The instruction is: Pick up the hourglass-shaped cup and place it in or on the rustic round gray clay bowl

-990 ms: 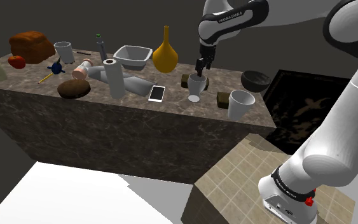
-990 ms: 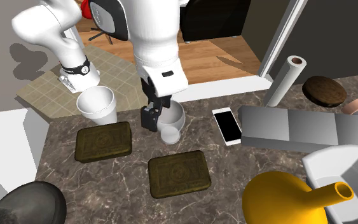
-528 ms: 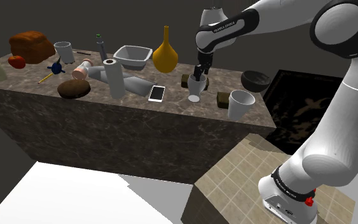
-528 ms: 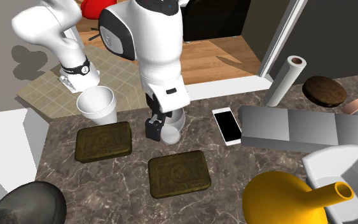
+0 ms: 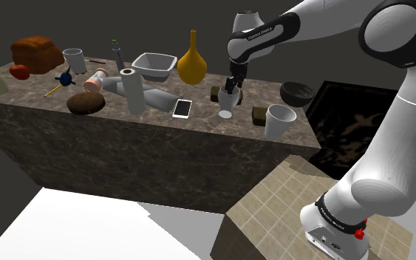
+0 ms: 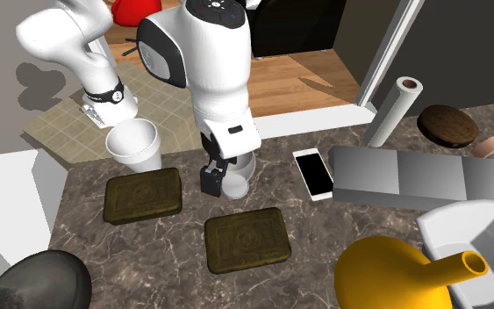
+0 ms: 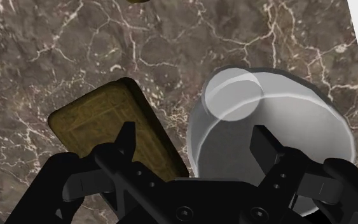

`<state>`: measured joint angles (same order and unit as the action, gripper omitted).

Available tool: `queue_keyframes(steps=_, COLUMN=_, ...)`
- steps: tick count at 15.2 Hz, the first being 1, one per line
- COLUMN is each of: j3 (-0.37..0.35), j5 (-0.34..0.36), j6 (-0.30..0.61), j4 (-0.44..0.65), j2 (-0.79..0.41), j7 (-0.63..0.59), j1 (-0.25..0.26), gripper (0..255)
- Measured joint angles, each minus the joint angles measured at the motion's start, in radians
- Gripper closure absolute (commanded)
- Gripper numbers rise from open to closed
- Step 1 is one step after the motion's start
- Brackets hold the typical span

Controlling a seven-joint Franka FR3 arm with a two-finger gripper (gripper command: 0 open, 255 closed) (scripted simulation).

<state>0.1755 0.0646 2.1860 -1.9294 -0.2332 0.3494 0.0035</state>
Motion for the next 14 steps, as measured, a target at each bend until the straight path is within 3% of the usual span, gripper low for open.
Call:
queue_keyframes(steps=10, j3=0.0, j5=0.0, j6=0.0, j4=0.001, j2=0.001, j7=0.0, j1=0.0, gripper=255)
queue_keyframes(steps=14, j3=0.001, j5=0.001, j6=-0.039, j4=0.023, j2=0.016, j7=0.002, j1=0.001, gripper=255)
